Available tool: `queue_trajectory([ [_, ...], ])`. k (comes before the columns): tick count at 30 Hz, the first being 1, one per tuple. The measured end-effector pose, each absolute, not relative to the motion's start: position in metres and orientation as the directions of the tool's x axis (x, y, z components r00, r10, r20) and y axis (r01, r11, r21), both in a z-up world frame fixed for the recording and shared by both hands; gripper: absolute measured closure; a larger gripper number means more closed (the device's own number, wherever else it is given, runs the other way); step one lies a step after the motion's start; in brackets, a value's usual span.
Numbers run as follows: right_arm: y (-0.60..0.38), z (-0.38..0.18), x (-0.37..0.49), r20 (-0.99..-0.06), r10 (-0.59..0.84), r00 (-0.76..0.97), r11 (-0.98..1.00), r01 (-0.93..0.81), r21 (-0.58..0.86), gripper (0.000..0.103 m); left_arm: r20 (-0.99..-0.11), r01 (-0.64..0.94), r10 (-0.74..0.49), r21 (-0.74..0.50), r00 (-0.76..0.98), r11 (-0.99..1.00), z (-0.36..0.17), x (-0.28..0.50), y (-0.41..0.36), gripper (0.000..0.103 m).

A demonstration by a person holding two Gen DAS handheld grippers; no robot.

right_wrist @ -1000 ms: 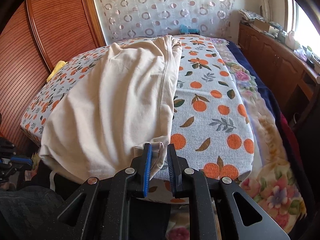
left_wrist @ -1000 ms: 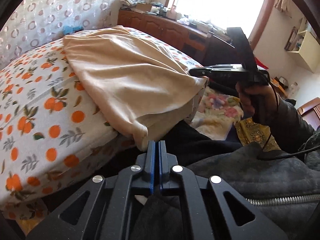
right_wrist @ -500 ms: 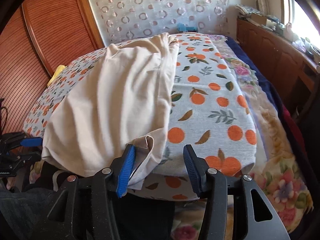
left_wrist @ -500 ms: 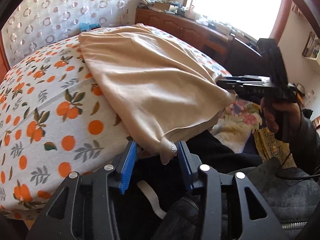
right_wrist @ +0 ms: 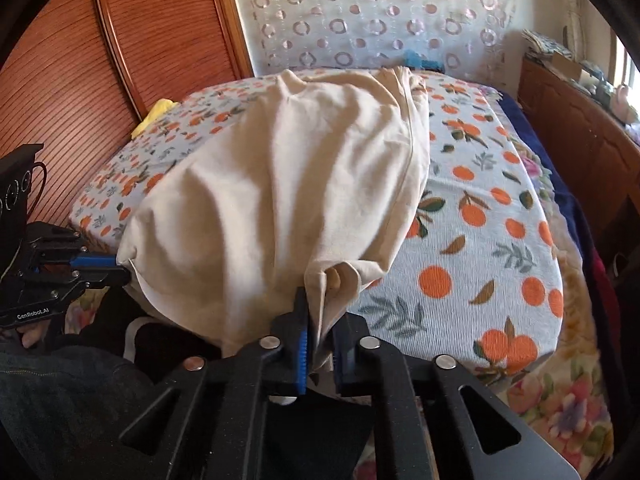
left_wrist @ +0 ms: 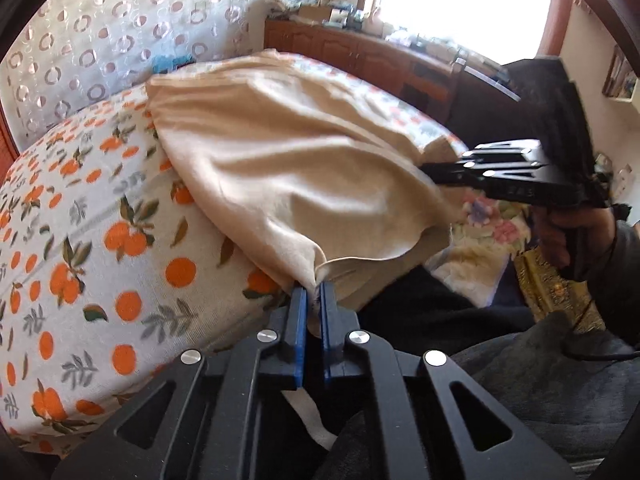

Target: Fold small clothes

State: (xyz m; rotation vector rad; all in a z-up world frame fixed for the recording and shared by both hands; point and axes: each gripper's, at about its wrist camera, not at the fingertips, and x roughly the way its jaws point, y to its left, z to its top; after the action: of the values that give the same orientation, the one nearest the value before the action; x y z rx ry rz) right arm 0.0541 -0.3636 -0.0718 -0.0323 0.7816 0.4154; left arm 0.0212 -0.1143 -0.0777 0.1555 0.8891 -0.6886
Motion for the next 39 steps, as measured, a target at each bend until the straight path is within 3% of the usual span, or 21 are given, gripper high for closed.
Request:
queue_trajectory([
  [6, -0.383, -0.022, 0.068, -0.574, 0.427, 0.699, 0.896, -0.413, 0.163, 0.095, -0.653, 0.609, -0.559, -0.183, 0.512, 0.772, -0.023, 0.045, -0.092, 0.096],
  [12, -0.381, 0.036, 0.121, -0.481, 0.416, 0.772, 0.902, -0.417, 0.111, 0.095, -0.567, 0.588, -0.553, -0.142, 0.611, 0.796, 0.024, 0.122, -0.092, 0.096],
  [21, -0.368, 0.038, 0.262, -0.559, 0.309, 0.769, 0.949, -0.288, 0.128, 0.095, -0.591, 0.427, -0.424, -0.145, 0.686, 0.893, 0.02, 0.267, -0.095, 0.096],
  [25, -0.358, 0.028, 0.3, -0.563, 0.289, 0.774, 0.957, -0.251, 0.146, 0.095, -0.615, 0.344, -0.345, -0.126, 0.709, 0.93, 0.006, 0.294, -0.095, 0.095],
  [28, -0.337, 0.03, 0.302, -0.582, 0.224, 0.782, 0.973, -0.216, 0.085, 0.084, -0.612, 0.339, -0.356, -0.149, 0.706, 0.929, -0.004, 0.297, -0.089, 0.072],
  [31, -0.331, 0.037, 0.293, -0.561, 0.208, 0.801, 0.977, -0.201, 0.076, 0.073, -0.623, 0.36, -0.382, -0.167, 0.683, 0.918, -0.013, 0.29, -0.084, 0.059],
  [33, -0.333, 0.039, 0.282, -0.547, 0.21, 0.811, 0.976, -0.203, 0.074, 0.064, -0.633, 0.38, -0.392, -0.164, 0.667, 0.91, -0.017, 0.282, -0.082, 0.059],
  [36, -0.332, 0.034, 0.264, -0.557, 0.275, 0.784, 0.956, -0.283, 0.074, 0.06, -0.649, 0.411, -0.397, -0.14, 0.649, 0.901, -0.02, 0.274, -0.086, 0.051],
  [38, -0.324, 0.029, 0.253, -0.581, 0.297, 0.758, 0.942, -0.331, 0.049, 0.06, -0.662, 0.435, -0.4, -0.121, 0.634, 0.892, -0.024, 0.269, -0.09, 0.036],
  [39, -0.319, 0.027, 0.247, -0.59, 0.305, 0.748, 0.935, -0.354, 0.034, 0.059, -0.668, 0.447, -0.402, -0.115, 0.626, 0.887, -0.027, 0.267, -0.091, 0.034],
])
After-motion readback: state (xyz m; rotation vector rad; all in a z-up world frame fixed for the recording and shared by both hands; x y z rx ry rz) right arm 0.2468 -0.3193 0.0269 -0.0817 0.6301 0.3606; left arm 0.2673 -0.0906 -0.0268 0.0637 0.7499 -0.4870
